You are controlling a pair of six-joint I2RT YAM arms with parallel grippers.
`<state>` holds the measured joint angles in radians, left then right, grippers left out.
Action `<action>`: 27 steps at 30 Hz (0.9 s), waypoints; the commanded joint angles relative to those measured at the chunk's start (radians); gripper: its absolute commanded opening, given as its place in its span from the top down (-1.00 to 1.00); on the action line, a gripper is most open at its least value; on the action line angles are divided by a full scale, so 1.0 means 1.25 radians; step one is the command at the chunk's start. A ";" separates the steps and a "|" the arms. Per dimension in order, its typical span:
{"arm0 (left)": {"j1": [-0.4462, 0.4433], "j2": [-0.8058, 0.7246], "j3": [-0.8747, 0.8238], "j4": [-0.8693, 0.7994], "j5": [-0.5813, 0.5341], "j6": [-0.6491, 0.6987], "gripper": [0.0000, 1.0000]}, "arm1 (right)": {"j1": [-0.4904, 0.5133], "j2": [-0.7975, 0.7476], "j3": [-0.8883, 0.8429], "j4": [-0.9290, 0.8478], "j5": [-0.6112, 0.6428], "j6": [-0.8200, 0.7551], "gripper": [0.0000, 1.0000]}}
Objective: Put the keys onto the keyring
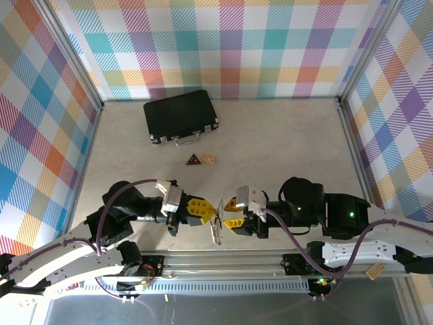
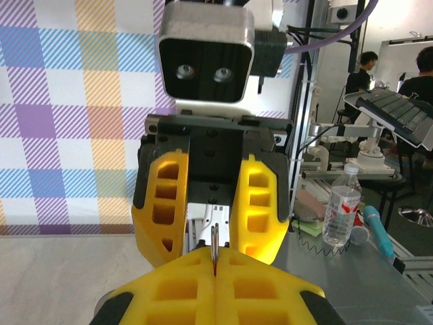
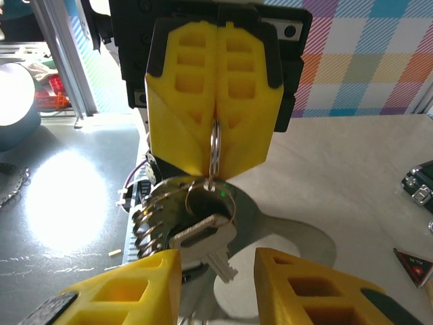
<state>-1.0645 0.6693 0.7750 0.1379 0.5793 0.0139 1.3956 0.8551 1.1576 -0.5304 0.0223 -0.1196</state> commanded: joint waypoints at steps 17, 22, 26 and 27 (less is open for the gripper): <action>-0.003 -0.027 -0.010 0.069 0.003 -0.018 1.00 | 0.003 0.014 -0.045 0.118 -0.121 0.042 0.18; -0.003 -0.029 -0.010 0.068 0.006 -0.019 1.00 | 0.003 0.023 -0.046 0.128 -0.111 0.042 0.12; -0.002 -0.030 -0.010 0.073 0.007 -0.023 1.00 | 0.003 0.025 -0.051 0.140 -0.091 0.044 0.18; -0.003 -0.031 -0.010 0.073 0.009 -0.024 1.00 | 0.003 0.025 -0.053 0.143 -0.089 0.043 0.18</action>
<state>-1.0645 0.6502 0.7677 0.1642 0.5789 -0.0074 1.3956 0.8894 1.1049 -0.4049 -0.0952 -0.0814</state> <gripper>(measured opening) 0.050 0.412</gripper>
